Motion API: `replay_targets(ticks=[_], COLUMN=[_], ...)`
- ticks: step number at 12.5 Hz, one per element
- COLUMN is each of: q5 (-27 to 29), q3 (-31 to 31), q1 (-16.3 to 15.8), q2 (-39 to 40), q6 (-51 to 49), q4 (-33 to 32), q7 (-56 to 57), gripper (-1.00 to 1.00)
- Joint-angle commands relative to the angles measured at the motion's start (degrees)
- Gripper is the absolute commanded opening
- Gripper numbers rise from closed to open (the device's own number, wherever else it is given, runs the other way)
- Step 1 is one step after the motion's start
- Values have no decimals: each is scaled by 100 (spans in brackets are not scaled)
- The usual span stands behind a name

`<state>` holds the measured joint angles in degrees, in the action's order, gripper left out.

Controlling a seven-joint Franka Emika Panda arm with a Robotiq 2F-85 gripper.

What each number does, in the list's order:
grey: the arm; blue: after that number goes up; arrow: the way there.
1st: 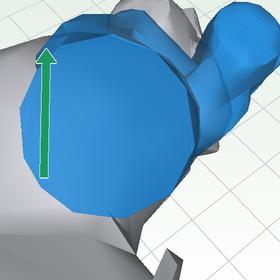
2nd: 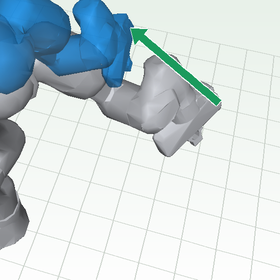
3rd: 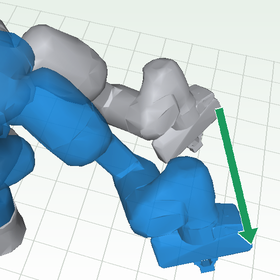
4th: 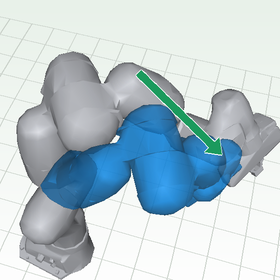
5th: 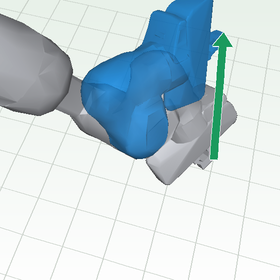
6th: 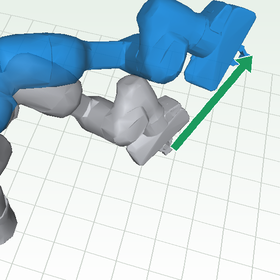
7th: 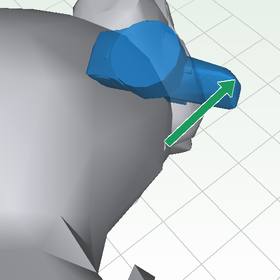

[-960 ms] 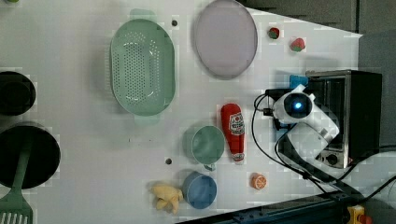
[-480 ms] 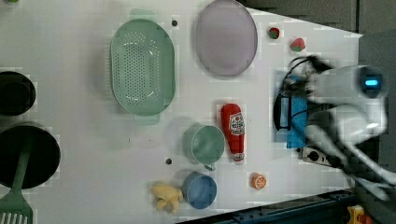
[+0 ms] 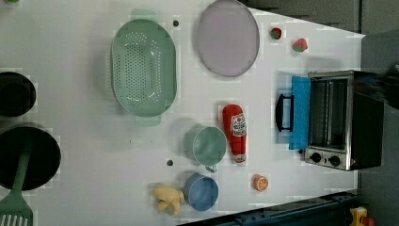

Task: Flap open oven.

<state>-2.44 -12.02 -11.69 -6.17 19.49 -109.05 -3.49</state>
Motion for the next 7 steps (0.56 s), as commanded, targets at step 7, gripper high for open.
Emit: replay_targets(ticks=[7], q5=[-3], q3=[-113], q1=[100], q2=[-57], q6=[-1629], q4=[735], q7=[-185], gripper=[-65])
